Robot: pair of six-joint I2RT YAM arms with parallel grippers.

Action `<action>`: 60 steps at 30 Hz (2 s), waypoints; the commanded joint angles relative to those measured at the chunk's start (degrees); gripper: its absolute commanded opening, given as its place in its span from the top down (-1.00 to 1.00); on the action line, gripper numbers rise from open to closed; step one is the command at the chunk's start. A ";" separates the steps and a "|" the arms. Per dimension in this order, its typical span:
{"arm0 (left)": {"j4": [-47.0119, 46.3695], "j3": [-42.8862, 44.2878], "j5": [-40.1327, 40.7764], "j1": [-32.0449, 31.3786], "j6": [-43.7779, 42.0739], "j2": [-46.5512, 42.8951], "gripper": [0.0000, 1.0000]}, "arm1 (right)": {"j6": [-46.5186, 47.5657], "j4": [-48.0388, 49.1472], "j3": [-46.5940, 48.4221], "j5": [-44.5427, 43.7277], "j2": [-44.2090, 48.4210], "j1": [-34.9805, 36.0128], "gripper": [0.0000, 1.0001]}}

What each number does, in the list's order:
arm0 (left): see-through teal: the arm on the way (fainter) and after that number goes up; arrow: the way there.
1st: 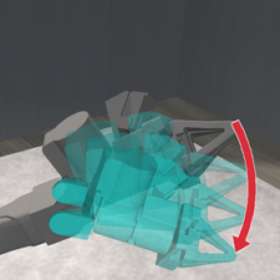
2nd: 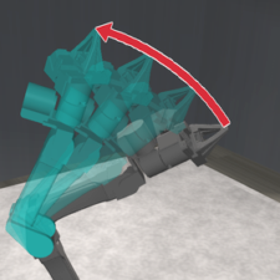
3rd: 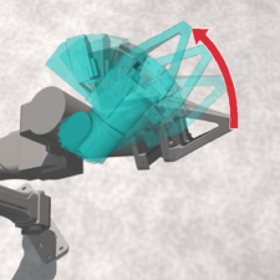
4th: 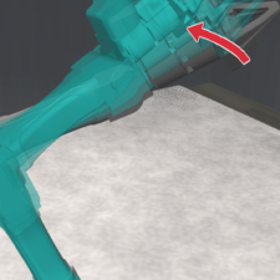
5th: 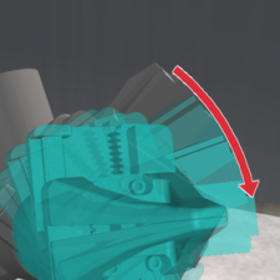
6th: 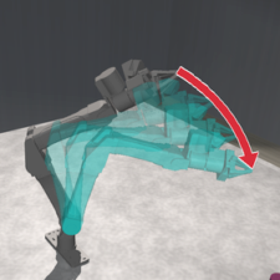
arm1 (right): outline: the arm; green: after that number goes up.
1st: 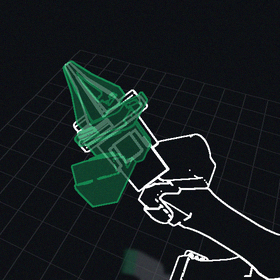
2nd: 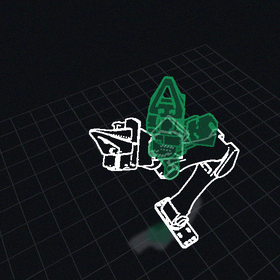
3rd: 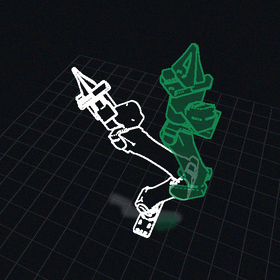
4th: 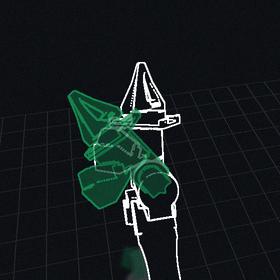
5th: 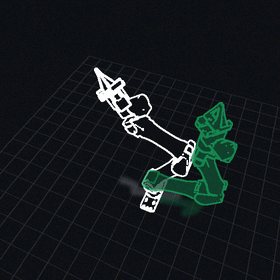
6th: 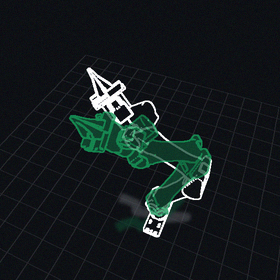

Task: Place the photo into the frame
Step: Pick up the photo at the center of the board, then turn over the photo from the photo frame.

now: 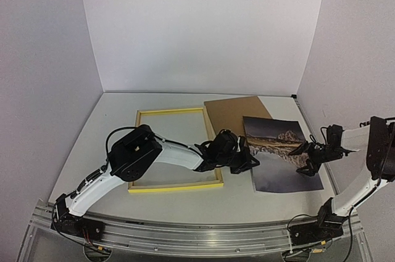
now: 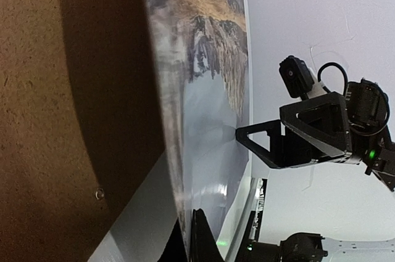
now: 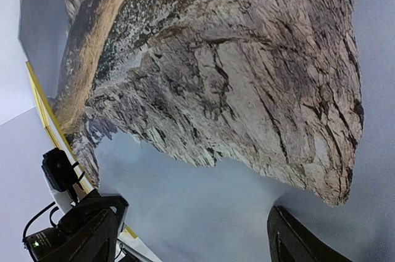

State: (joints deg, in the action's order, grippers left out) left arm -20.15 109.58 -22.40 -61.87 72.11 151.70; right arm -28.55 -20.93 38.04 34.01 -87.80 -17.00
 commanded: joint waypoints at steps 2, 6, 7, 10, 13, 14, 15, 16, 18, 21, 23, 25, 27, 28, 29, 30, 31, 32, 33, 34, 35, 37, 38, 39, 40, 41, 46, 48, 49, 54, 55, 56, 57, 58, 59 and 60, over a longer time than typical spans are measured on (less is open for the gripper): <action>3.78 1.53 -0.08 0.19 -6.76 -3.09 1.00 | -0.52 -3.94 -0.85 -0.68 5.16 0.39 -0.62; 8.87 0.54 -1.39 0.69 -16.13 -9.14 1.00 | -0.24 -7.33 1.68 -1.11 12.28 0.39 -0.63; 10.39 0.19 -1.49 0.77 -19.61 -11.13 1.00 | 0.01 -8.61 2.61 -1.42 14.60 0.39 -0.63; 17.07 -1.03 -1.30 0.79 -31.22 -16.58 1.00 | 1.22 -11.43 4.95 -1.60 20.73 0.39 -0.65; 22.19 -4.64 -0.58 0.79 -43.38 -23.25 1.00 | 2.55 -13.57 6.98 -1.64 25.78 0.39 -0.68; 24.49 -6.03 0.41 0.79 -47.37 -25.51 1.00 | 2.84 -14.01 7.47 -1.50 27.10 0.39 -0.69; 26.51 -7.16 1.82 0.81 -50.40 -27.28 1.00 | 2.91 -14.17 7.77 -1.12 28.20 0.39 -0.69; 27.96 -8.38 3.01 0.84 -53.49 -29.03 1.00 | 2.92 -14.22 8.01 -0.74 29.21 0.39 -0.70; 30.33 -10.74 4.15 0.88 -59.28 -32.27 1.00 | 2.83 -14.23 8.48 0.03 30.71 0.39 -0.71; 33.60 -14.53 4.33 0.95 -67.97 -37.40 1.00 | 3.08 -14.23 8.79 2.69 31.89 0.39 -0.71; 34.28 -16.54 6.03 0.96 -70.98 -40.48 1.00 | 3.04 -14.31 9.06 3.85 32.40 0.48 -0.71; 34.54 -17.84 8.65 1.01 -71.93 -43.17 1.00 | 2.89 -14.38 9.58 3.94 32.83 1.26 -0.71; 35.22 -18.53 10.82 1.10 -72.73 -45.24 1.00 | 2.55 -14.46 10.51 2.86 33.27 3.36 -0.71; 35.54 -18.81 11.80 1.14 -73.91 -46.32 1.00 | 2.56 -14.48 11.21 2.15 33.44 5.04 -0.71; 35.89 -19.04 12.44 1.17 -75.24 -47.37 1.00 | 2.73 -14.52 12.00 1.38 33.47 7.00 -0.71; 36.38 -19.13 13.05 1.24 -76.38 -48.25 1.00 | 3.01 -14.55 12.84 0.99 33.49 8.57 -0.71; 36.77 -19.21 13.77 1.37 -77.55 -49.13 1.00 | 3.19 -14.56 13.57 0.95 33.46 9.70 -0.71; 37.22 -19.19 14.50 1.58 -78.68 -49.99 1.00 | 3.02 -14.65 14.24 1.21 33.40 10.26 -0.71; 37.78 -19.07 14.92 1.87 -79.71 -50.98 1.00 | 2.67 -14.75 14.96 1.88 33.44 10.31 -0.71; 38.40 -18.91 15.41 2.19 -80.87 -51.98 1.00 | 2.50 -14.85 15.70 2.67 33.60 10.32 -0.71; 39.10 -18.76 16.03 2.55 -82.45 -52.80 1.00 | 2.55 -15.02 16.50 3.57 33.80 10.32 -0.70; 39.04 -19.46 18.15 3.39 -85.72 -55.00 1.00 | 1.95 -15.78 18.49 5.51 34.04 10.32 -0.71; 38.11 -20.17 20.03 3.67 -87.89 -55.94 1.00 | 0.33 -16.20 19.68 6.19 34.01 10.32 -0.71; 37.19 -20.72 21.77 3.86 -90.06 -56.99 1.00 | -1.76 -16.74 20.90 7.31 33.94 10.32 -0.71; 36.85 -20.94 24.30 4.07 -91.97 -57.86 1.00 | -3.12 -17.08 21.82 9.44 33.86 10.32 -0.71; 36.76 -20.90 25.19 4.38 -94.02 -58.34 1.00 | -4.70 -17.17 22.65 10.61 33.92 10.32 -0.71; 37.41 -19.76 26.34 6.15 -100.41 -61.13 1.00 | -9.71 -17.96 25.86 16.54 32.78 10.32 -0.75; 34.33 -22.89 26.58 7.09 -104.04 -63.75 1.00 | -12.80 -18.01 25.88 17.20 32.30 10.32 -0.75; 32.12 -24.64 26.80 7.50 -105.83 -64.99 1.00 | -14.14 -17.98 25.57 17.43 32.27 10.32 -0.75; 22.91 -34.02 27.03 8.87 -117.02 -71.40 1.00 | -15.18 -18.29 24.62 16.04 34.23 10.32 -0.75; 20.78 -36.90 26.45 8.95 -120.99 -72.99 1.00 | -15.18 -18.41 24.54 15.49 34.71 10.32 -0.75; 17.61 -40.56 25.95 9.01 -125.58 -74.65 1.00 | -15.17 -18.49 24.31 15.32 35.03 10.33 -0.75; 14.37 -44.21 25.39 9.04 -129.54 -76.24 1.00 | -15.11 -18.57 23.84 15.33 35.25 10.34 -0.75; 11.94 -48.47 24.36 9.05 -133.65 -77.99 1.00 | -14.85 -18.58 23.39 15.45 35.47 10.32 -0.75; 8.66 -52.14 23.16 9.08 -137.09 -79.54 1.00 | -13.36 -18.67 22.57 15.62 35.46 10.32 -0.76; 6.36 -55.22 21.16 9.18 -139.20 -81.01 1.00 | -11.20 -19.36 22.20 16.62 35.19 10.32 -0.76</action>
State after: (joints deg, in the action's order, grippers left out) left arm 0.14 64.88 3.31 -52.77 -49.64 76.61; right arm -42.53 -38.85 61.86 48.71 -53.27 -6.92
